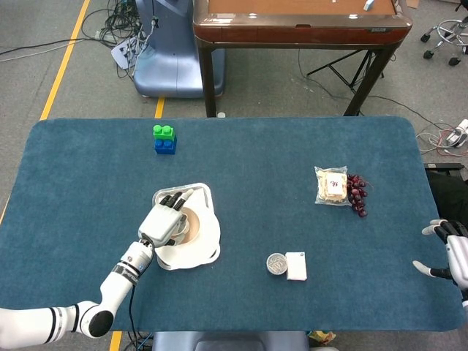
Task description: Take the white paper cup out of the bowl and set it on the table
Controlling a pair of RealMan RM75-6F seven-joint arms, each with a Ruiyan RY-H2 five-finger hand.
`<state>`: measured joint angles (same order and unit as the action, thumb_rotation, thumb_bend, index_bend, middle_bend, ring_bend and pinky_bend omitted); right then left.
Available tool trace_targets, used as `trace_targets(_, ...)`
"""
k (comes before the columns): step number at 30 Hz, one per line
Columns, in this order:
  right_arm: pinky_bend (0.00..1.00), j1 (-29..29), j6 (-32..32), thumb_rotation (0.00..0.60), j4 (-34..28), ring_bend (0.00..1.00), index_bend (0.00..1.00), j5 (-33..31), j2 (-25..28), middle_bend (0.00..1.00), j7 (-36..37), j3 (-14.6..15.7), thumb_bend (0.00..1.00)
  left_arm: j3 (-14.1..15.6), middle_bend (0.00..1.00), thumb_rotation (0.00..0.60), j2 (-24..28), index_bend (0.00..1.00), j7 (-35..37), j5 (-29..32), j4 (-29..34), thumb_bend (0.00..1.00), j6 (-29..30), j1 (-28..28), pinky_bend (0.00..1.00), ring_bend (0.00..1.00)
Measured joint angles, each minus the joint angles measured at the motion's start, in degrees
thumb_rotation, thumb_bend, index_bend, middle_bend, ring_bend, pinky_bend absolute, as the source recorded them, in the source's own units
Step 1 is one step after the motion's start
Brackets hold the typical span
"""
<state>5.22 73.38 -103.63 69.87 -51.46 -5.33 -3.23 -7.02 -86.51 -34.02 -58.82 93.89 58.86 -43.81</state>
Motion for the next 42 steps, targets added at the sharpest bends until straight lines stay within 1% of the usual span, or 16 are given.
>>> trace_targets(17, 0.32, 0.01, -0.05, 0.600, 0.05, 0.14, 0.36, 0.02, -0.07, 0.24, 0.00, 0.04, 0.00, 0.71, 0.00, 0.600, 1.19, 0.66, -1.20, 0.93, 1.38, 0.31, 0.82, 0.10, 0.13, 0.00)
trace_targets(32, 0.32, -0.03, 0.03, 0.600, 0.06, 0.14, 0.36, 0.05, -0.12, 0.24, -0.02, 0.04, 0.00, 0.97, 0.00, 0.600, 4.30, 0.66, -4.93, 2.39, 6.15, 0.31, 3.56, 0.41, 0.13, 0.00)
trace_targets(42, 0.32, 0.00, -0.11, 0.600, 0.18, 0.14, 0.36, -0.20, -0.16, 0.24, 0.13, -0.01, 0.00, 1.02, 0.00, 0.600, 8.06, 0.66, -7.03, 3.91, 10.68, 0.31, 5.43, 0.76, 0.13, 0.00)
